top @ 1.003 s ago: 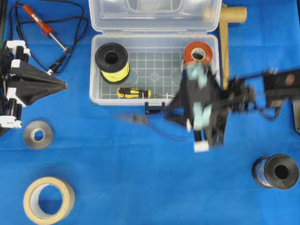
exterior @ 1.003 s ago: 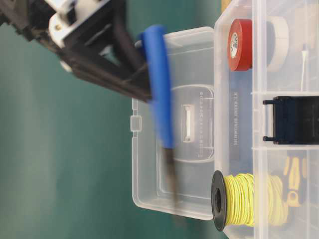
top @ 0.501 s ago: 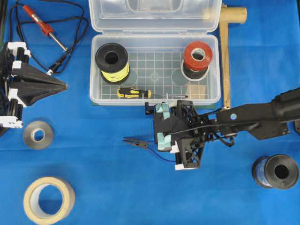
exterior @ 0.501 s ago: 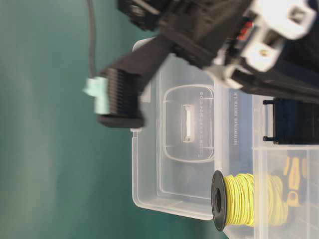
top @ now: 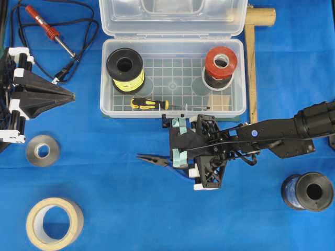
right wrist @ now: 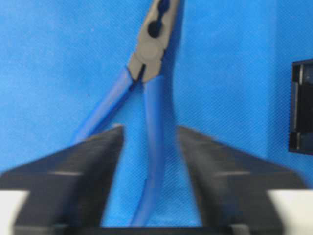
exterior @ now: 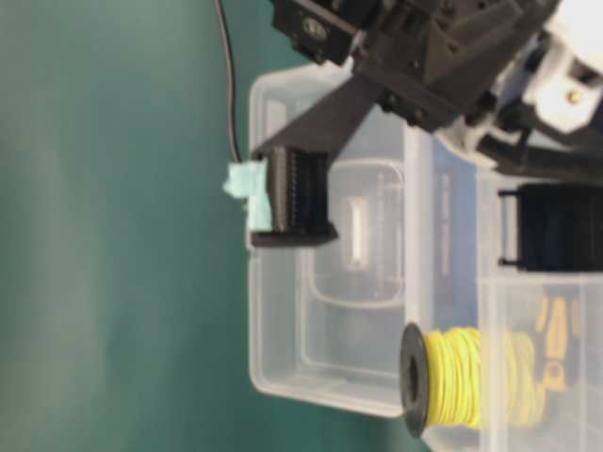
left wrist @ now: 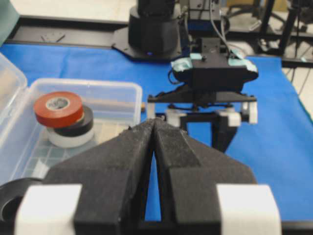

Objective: Pick the nipper from the toolbox among several items.

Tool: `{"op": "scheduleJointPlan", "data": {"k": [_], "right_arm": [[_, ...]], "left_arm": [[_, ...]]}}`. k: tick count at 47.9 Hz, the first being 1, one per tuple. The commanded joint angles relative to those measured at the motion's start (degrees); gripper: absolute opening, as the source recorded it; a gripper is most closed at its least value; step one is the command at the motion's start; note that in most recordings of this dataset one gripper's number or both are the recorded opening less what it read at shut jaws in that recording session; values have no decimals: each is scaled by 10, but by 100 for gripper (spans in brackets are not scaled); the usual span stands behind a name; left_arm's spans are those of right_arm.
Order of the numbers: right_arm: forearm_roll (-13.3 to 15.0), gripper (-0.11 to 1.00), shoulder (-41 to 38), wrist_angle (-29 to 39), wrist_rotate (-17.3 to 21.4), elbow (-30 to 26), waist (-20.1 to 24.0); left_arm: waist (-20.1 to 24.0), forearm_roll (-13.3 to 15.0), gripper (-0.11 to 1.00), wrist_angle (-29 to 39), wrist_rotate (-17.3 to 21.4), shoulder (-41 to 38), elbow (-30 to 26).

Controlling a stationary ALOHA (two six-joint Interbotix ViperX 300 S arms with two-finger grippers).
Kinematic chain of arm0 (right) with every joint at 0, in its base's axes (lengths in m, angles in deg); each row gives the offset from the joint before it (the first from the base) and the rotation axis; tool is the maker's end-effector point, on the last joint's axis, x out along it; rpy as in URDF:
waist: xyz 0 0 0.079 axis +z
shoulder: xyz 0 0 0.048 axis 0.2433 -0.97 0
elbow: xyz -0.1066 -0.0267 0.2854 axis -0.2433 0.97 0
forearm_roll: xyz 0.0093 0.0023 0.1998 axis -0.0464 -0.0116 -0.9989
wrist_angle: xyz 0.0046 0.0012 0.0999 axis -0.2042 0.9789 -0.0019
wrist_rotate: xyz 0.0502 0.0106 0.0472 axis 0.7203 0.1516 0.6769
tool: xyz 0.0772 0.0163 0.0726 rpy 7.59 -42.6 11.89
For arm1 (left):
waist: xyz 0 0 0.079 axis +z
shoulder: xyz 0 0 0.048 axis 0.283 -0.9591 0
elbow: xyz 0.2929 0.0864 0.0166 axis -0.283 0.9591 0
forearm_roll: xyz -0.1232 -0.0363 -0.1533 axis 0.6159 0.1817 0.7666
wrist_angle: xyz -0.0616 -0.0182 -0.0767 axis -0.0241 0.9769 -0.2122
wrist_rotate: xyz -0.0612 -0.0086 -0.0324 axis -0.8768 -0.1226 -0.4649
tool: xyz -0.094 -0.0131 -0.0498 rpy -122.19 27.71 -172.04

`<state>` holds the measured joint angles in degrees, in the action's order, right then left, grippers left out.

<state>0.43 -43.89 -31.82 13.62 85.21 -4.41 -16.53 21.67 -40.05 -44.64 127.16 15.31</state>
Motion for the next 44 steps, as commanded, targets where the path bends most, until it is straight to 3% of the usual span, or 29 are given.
{"op": "scheduleJointPlan", "data": {"k": [1, 6, 13, 26, 44], "right_arm": [[1, 66, 18, 10, -3, -13, -3], [5, 85, 58, 47, -7, -15, -6], [32, 82, 143, 95, -7, -14, -12], [115, 82, 310, 149, -1, -1, -30], [126, 82, 497, 120, 1, 114, -57]], "left_arm": [[1, 2, 0, -3, -1, -2, -7], [1, 2, 0, -3, -1, -1, -6], [1, 2, 0, 1, -1, 3, -6], [1, 2, 0, 4, -1, 8, -6], [1, 2, 0, 9, -1, 18, -4]]}}
